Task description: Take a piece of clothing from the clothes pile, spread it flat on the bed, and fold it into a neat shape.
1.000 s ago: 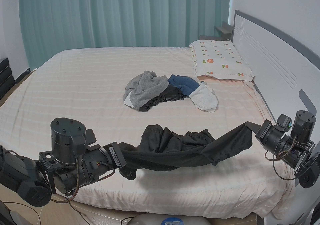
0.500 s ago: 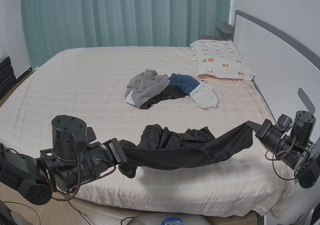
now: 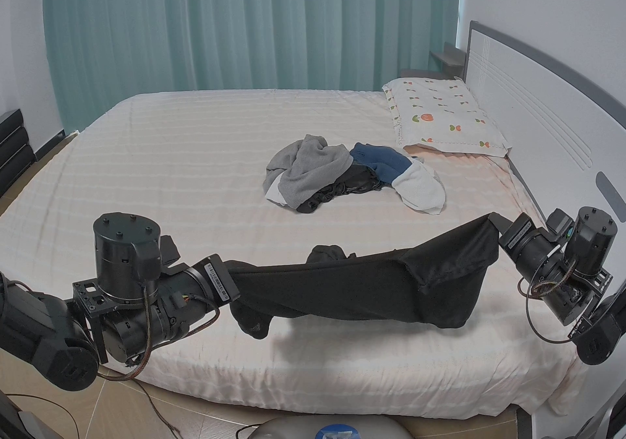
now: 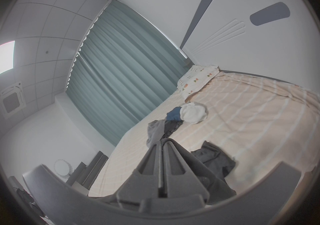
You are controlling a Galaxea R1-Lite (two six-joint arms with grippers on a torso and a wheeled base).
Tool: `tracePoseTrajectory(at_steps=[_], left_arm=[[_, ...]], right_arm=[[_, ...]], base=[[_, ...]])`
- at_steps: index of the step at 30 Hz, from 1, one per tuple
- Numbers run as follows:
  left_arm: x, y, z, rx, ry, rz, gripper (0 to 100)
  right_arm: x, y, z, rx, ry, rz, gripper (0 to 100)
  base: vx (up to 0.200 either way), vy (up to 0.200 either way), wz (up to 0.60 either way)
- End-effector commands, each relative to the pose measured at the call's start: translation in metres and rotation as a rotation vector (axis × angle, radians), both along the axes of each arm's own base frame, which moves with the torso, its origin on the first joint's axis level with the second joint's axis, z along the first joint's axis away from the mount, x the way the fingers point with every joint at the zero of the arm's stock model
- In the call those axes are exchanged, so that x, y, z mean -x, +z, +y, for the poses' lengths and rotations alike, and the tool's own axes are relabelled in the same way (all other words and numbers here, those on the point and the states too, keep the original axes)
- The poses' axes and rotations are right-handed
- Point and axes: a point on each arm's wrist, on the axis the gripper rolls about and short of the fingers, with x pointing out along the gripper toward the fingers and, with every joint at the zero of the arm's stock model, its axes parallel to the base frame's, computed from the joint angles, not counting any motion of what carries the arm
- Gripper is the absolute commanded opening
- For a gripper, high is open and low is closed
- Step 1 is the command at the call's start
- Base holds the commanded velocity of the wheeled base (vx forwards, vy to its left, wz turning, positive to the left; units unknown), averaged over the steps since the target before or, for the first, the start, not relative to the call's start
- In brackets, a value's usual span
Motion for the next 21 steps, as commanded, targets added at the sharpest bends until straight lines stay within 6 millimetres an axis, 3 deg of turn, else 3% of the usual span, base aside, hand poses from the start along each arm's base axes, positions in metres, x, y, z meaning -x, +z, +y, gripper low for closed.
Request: tracePoseTrajectory(at_steps=[1, 21], left_arm=[[0.0002, 0.0020, 0.0015, 0.006, 0.003, -0.006, 0], [0.0023, 0.0020, 0.0009, 0.011, -0.004, -0.003, 0]], right_arm=[[-0.0013, -0.0001, 0.0021, -0.019, 0.010, -0.015, 0], [-0.0072, -0.0066, 0.0043, -0.038, 0.008, -0.009, 0]], base=[[0.000, 0.200, 0.00], [0.000, 0.200, 0.00]])
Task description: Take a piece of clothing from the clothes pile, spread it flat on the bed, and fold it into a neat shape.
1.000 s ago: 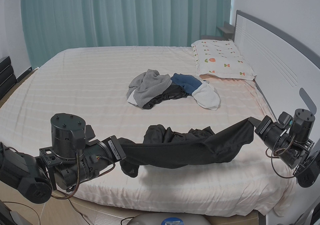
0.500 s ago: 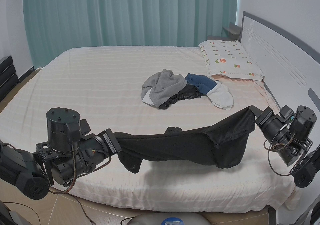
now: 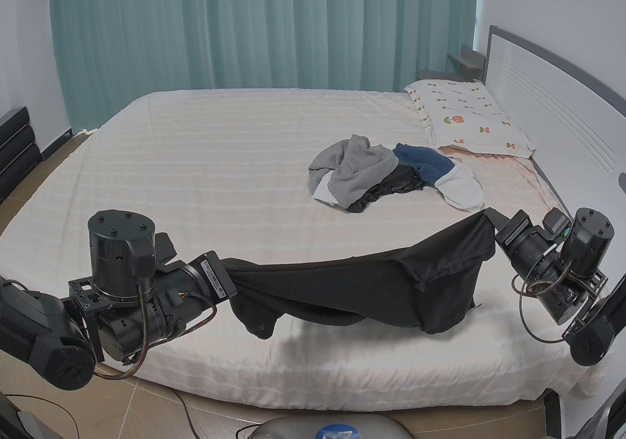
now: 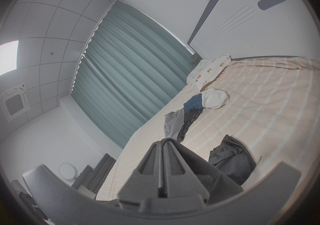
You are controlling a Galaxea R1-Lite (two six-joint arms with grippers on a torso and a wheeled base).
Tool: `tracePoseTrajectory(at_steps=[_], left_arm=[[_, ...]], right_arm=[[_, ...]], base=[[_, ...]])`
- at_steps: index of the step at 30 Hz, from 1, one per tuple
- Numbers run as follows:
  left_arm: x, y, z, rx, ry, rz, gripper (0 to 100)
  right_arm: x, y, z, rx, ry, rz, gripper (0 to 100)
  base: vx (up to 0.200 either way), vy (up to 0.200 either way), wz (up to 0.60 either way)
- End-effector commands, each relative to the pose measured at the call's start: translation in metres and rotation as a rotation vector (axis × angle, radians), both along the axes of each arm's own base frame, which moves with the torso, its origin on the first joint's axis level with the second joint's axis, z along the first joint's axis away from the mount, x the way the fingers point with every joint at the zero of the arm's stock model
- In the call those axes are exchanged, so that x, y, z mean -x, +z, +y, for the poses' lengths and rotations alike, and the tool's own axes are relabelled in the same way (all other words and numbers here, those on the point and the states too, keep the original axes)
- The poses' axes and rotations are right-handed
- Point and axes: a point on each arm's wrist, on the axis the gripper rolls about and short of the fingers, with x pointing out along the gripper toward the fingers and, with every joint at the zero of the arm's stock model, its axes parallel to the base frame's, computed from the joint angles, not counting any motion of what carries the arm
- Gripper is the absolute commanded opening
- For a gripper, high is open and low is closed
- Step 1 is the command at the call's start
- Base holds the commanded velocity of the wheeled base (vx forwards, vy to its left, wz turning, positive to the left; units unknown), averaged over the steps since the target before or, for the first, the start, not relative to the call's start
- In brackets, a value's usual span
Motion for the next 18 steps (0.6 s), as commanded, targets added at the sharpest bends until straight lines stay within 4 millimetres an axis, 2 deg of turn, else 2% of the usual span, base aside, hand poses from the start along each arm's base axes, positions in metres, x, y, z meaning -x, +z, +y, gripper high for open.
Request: tracePoseTrajectory(at_steps=[1, 18], left_arm=[[0.0008, -0.0008, -0.0008, -0.001, -0.005, 0.003, 0], [0.0008, 0.0001, -0.0019, 0.005, -0.011, 0.001, 0]], right_arm=[[-0.0009, -0.0019, 0.0008, 0.003, 0.002, 0.006, 0], [-0.0003, 0.0062, -0.0003, -0.052, -0.002, -0.070, 0]], base=[[0.000, 0.200, 0.00], [0.000, 0.200, 0.00]])
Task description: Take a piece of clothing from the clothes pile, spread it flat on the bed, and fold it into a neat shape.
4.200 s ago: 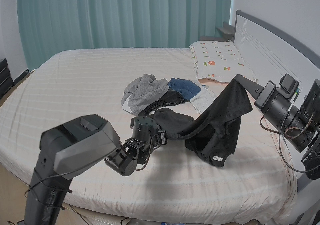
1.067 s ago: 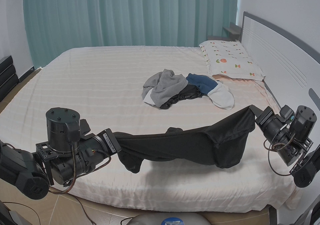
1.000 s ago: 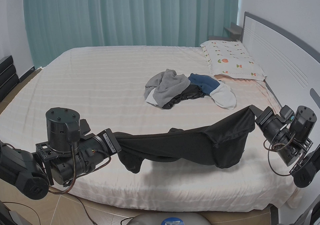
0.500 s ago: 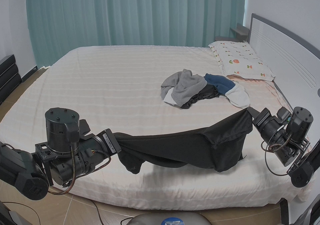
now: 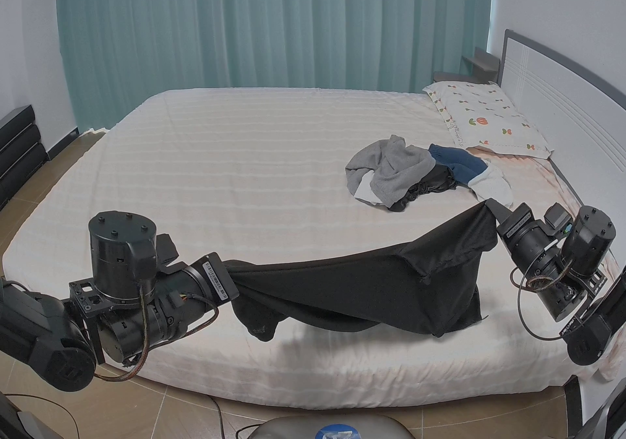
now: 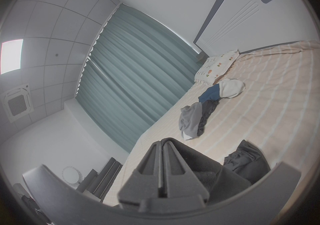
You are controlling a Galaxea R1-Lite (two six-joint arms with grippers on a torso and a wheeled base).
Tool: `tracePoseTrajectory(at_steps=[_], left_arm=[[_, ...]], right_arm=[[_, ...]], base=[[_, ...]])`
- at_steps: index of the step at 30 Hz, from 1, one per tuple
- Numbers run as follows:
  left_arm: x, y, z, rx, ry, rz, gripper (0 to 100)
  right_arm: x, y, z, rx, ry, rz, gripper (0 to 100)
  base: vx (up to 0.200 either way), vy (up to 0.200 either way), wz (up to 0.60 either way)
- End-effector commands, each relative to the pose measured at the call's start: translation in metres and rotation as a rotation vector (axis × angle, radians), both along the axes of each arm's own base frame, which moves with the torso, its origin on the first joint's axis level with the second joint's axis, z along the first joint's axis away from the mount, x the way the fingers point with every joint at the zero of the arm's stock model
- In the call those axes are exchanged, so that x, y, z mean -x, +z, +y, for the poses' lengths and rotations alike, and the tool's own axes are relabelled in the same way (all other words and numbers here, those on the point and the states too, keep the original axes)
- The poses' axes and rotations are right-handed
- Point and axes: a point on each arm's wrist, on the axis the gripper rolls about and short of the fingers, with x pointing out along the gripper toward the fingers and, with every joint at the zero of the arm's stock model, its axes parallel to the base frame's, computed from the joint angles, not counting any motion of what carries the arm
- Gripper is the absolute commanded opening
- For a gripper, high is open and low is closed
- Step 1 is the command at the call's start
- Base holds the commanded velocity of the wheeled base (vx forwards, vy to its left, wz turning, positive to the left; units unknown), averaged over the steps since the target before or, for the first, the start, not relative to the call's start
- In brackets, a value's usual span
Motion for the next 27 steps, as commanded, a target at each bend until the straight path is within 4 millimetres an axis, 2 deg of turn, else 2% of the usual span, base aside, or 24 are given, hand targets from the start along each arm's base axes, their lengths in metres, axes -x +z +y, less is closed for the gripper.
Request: tracePoseTrajectory(at_steps=[1, 7, 17, 27], left_arm=[[0.000, 0.000, 0.000, 0.002, 0.001, -0.002, 0], [-0.002, 0.001, 0.002, 0.002, 0.013, -0.005, 0], [-0.009, 0.003, 0.003, 0.016, 0.037, -0.019, 0], [-0.015, -0.002, 0.003, 0.034, 0.047, -0.051, 0]], right_arm=[[0.002, 0.002, 0.000, -0.007, 0.002, -0.013, 0], [0.003, 0.003, 0.000, -0.009, 0.004, -0.014, 0], [0.016, 0.016, -0.001, -0.029, 0.026, -0.061, 0], [0.017, 0.017, -0.001, -0.028, 0.027, -0.062, 0]], base=[[0.000, 0.200, 0.00], [0.000, 0.200, 0.00], [0.000, 0.200, 0.00], [0.000, 0.200, 0.00]])
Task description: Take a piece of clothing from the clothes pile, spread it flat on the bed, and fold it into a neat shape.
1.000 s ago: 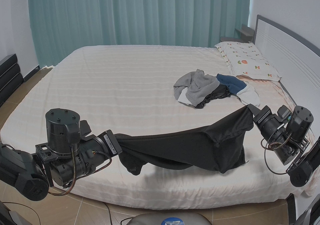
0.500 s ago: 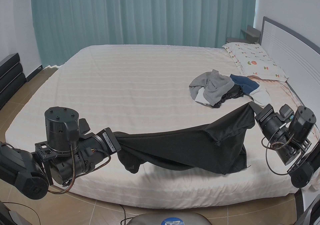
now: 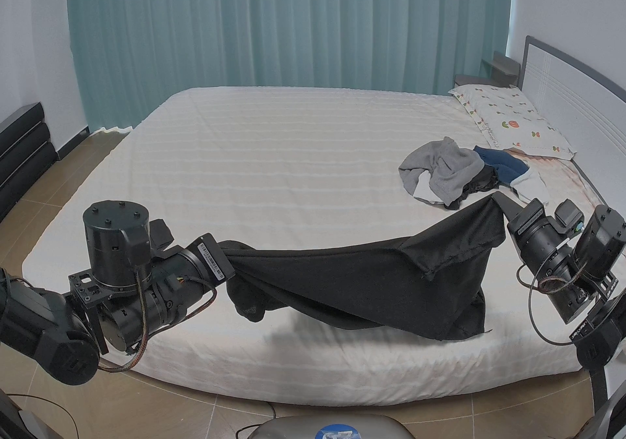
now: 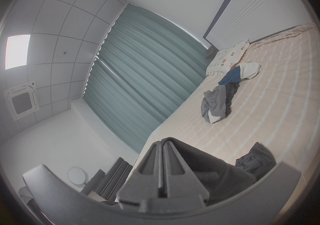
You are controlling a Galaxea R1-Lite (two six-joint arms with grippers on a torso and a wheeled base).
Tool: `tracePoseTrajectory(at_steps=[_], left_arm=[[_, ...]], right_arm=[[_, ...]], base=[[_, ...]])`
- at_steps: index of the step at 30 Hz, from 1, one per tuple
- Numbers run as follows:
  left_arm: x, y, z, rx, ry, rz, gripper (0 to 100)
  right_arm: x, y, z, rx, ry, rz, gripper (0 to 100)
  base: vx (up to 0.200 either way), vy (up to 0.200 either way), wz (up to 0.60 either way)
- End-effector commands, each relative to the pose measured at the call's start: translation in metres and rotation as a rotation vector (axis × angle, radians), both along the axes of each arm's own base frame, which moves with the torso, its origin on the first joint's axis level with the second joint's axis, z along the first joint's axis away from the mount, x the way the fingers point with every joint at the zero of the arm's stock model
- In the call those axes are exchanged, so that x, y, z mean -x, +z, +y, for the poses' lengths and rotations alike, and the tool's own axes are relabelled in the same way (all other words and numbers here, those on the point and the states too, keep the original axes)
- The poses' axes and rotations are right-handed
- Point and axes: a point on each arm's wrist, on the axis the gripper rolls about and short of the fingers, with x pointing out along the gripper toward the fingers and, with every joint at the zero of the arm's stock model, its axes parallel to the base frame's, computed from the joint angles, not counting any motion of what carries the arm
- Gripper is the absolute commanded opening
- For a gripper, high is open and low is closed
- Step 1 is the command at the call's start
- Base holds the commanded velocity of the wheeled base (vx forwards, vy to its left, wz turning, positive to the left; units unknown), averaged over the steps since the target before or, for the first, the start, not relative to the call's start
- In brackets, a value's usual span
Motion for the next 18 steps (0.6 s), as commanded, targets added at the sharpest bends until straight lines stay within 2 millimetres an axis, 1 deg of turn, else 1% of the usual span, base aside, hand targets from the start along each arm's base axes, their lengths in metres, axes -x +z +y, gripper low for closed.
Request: tracePoseTrajectory(at_steps=[1, 5, 9, 12, 16, 18], left_arm=[[-0.002, -0.006, -0.001, -0.012, 0.003, 0.016, 0], [0.000, -0.005, 0.000, -0.012, -0.001, 0.018, 0], [0.004, -0.002, 0.002, -0.016, -0.004, 0.008, 0], [0.005, 0.001, 0.003, -0.014, -0.005, 0.001, 0], [0.014, 0.004, 0.005, -0.033, -0.024, 0.021, 0], [0.019, 0.010, 0.006, -0.042, -0.040, 0.023, 0]], right_arm=[[0.003, 0.003, -0.001, -0.003, -0.002, -0.016, 0], [0.006, 0.006, -0.002, -0.002, 0.006, -0.029, 0], [0.020, 0.006, -0.006, 0.026, 0.066, -0.030, 0], [0.023, 0.009, -0.007, 0.029, 0.088, -0.042, 0], [0.031, 0.014, -0.010, 0.061, 0.091, -0.077, 0], [0.035, 0.019, -0.010, 0.081, 0.092, -0.106, 0]], base=[[0.000, 0.000, 0.00], [0.000, 0.000, 0.00], [0.000, 0.000, 0.00], [0.000, 0.000, 0.00], [-0.200, 0.000, 0.00], [-0.200, 0.000, 0.00]])
